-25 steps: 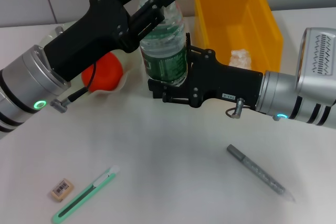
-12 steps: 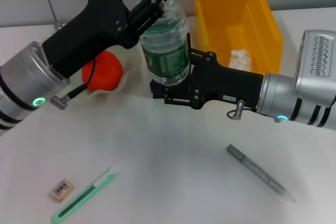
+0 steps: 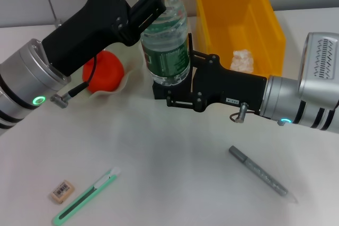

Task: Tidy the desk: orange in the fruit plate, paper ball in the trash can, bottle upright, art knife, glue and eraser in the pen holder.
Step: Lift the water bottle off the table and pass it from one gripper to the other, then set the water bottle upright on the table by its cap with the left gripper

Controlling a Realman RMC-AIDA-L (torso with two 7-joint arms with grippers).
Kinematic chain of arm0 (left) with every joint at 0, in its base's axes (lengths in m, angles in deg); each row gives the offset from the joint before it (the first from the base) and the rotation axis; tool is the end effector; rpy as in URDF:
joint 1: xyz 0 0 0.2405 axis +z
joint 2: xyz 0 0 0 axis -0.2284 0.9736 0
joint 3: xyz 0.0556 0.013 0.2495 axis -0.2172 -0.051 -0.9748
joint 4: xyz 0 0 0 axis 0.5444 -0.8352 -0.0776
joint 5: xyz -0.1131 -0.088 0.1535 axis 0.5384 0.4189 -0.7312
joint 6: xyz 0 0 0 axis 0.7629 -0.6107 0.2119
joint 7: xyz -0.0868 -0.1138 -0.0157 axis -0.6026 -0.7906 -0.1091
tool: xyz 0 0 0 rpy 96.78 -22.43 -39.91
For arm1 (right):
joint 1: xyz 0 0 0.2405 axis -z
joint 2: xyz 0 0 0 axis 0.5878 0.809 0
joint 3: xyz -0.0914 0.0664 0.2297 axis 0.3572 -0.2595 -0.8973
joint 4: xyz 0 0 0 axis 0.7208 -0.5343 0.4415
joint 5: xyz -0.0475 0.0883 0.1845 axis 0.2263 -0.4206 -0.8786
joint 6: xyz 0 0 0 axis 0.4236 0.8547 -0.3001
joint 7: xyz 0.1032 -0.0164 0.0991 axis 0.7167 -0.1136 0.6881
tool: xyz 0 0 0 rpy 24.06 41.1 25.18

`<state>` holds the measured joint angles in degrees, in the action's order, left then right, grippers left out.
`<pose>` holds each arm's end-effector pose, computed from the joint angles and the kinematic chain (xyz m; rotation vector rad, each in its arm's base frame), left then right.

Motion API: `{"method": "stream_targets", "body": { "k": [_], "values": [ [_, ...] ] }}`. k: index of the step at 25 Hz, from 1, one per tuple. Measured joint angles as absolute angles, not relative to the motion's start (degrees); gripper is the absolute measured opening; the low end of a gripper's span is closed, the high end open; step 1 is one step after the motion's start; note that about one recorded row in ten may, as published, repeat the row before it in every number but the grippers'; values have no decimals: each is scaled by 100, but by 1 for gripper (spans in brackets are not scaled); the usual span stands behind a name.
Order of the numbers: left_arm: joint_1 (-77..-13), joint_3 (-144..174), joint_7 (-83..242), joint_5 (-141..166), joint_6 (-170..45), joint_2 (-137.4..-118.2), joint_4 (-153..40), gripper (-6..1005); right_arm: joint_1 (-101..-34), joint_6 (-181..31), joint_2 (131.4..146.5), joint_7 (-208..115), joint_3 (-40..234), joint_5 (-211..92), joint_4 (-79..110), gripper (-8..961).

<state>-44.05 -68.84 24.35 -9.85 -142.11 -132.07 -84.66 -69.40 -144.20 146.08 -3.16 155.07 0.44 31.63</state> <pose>-0.1477 0.3345 -0.0160 -2.3050 -0.2266 -1.6298 0.2196 0.3402 -0.0581 -2.5412 0.1889 0.9469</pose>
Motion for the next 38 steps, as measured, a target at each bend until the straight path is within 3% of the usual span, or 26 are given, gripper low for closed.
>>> {"method": "stream_targets", "body": {
  "k": [18,38],
  "values": [
    [-4423,-6848,2474,-922,-14208,-13207,-8478,491,-6715,-14475,14608,-317,15507,41,3135,770],
    [-4363,-6866,2543,-953,-14175,-13188,-8417,498,-5449,-15388,14555,-319,14886,32,3683,769]
  ]
}}
